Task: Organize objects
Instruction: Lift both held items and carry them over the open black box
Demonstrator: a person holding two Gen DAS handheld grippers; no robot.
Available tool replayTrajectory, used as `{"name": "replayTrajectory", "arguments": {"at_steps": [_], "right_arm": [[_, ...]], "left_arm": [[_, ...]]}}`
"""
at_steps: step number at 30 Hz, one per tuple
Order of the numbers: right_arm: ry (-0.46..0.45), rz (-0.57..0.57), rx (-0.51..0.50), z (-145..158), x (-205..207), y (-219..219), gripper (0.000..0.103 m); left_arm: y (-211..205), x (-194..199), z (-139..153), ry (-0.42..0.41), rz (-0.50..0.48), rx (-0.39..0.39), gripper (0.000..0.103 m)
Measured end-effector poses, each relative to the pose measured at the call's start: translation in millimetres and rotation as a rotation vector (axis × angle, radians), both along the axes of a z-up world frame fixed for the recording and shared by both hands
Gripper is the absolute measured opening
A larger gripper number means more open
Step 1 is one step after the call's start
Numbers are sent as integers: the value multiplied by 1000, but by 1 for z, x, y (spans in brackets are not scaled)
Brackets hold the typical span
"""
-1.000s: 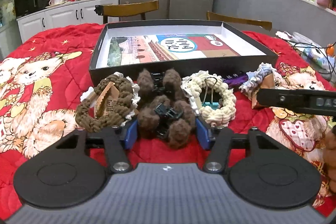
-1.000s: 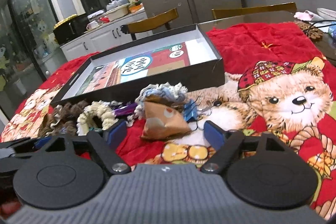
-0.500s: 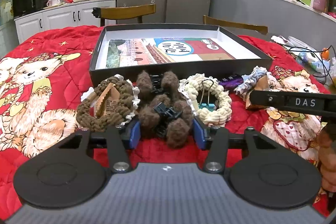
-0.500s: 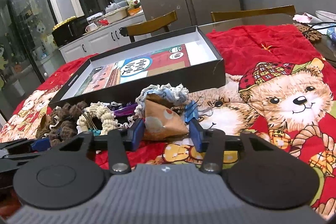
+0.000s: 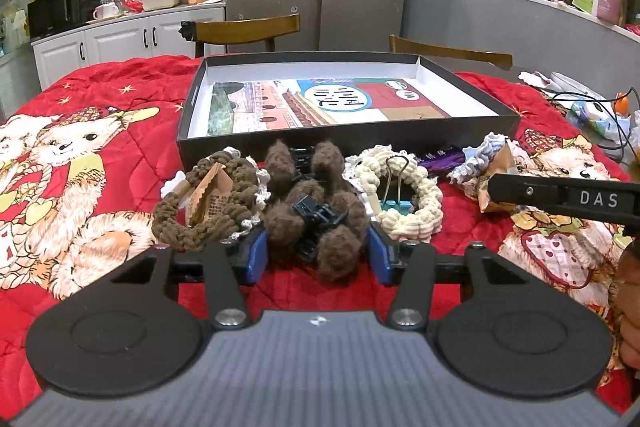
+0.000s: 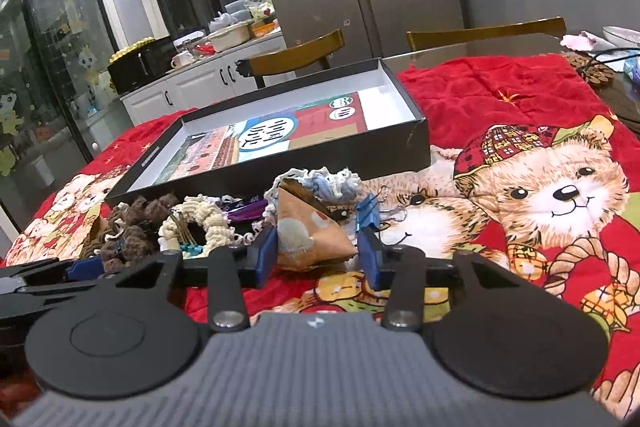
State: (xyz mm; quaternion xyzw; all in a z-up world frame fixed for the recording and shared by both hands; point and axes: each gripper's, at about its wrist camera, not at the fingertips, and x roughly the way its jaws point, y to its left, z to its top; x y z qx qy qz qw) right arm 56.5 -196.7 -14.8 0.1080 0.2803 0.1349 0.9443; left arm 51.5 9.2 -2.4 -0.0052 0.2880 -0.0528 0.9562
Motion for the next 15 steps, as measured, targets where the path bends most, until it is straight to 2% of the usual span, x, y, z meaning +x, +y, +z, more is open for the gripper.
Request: {"name": "replayTrajectory", "arguments": {"at_steps": [7,15], "right_arm": [[-10,-2,2,2,-12,0,46],[40,-11,59,1,-23,-8,45]], "left_arm": [[-3,-4,2,-15,18,16,57],[-3,-7,3,-36,26,26,57]]}}
